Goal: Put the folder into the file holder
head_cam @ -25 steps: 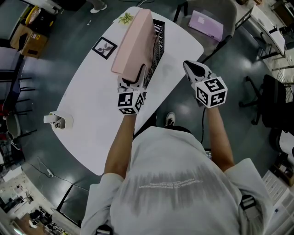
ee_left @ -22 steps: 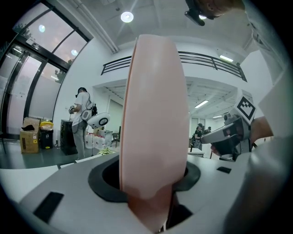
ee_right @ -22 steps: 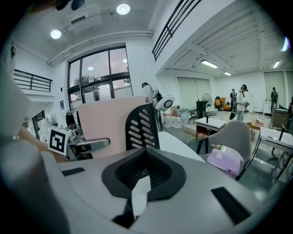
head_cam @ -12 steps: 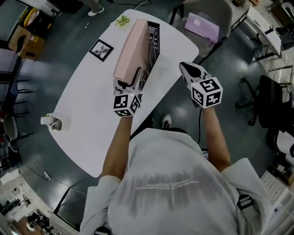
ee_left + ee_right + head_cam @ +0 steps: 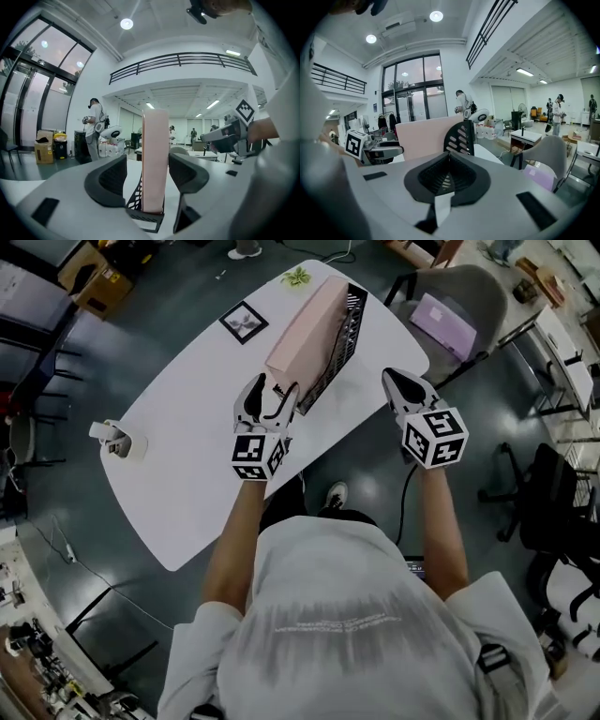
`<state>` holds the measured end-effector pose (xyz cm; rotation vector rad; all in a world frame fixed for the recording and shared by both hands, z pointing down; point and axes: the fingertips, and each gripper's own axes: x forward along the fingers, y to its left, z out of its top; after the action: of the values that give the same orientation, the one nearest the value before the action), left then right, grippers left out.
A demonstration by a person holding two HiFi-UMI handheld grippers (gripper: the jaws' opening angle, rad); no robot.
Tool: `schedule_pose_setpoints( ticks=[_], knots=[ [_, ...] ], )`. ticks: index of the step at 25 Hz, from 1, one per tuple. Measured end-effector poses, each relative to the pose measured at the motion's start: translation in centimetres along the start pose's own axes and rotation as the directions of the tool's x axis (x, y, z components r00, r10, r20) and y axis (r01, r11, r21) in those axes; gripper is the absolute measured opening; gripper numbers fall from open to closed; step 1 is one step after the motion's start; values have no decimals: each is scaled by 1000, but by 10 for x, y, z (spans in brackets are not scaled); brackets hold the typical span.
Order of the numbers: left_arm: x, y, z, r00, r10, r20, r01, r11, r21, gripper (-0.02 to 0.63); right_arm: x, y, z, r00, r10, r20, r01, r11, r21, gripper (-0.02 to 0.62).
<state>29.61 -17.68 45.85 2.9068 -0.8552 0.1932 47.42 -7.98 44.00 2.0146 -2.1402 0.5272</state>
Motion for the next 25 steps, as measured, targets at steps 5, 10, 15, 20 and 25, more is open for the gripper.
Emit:
schedule_pose_setpoints(
  ticks=[5, 10, 15, 20, 25],
  knots=[
    [-46, 22, 10, 997, 73, 0, -73, 996, 50, 281, 13, 34, 23, 996, 81, 40, -78, 994, -80, 26],
    [-90, 61, 22, 988, 154, 11, -154, 987, 51, 194, 21, 82, 42, 987, 150, 58, -135, 968, -214, 26],
    [-137, 103, 39, 974, 227, 21, -228, 972, 60, 79, 29, 131, 61, 975, 204, 82, -179, 953, -244, 26],
    [-189, 136, 65, 965, 258, 43, -260, 962, 77, 20, 30, 187, 78, 960, 257, 111, -219, 936, -275, 26],
    [-242, 166, 93, 952, 296, 72, -302, 949, 88, 15, 31, 244, 99, 938, 311, 151, -255, 917, -305, 25]
  ],
)
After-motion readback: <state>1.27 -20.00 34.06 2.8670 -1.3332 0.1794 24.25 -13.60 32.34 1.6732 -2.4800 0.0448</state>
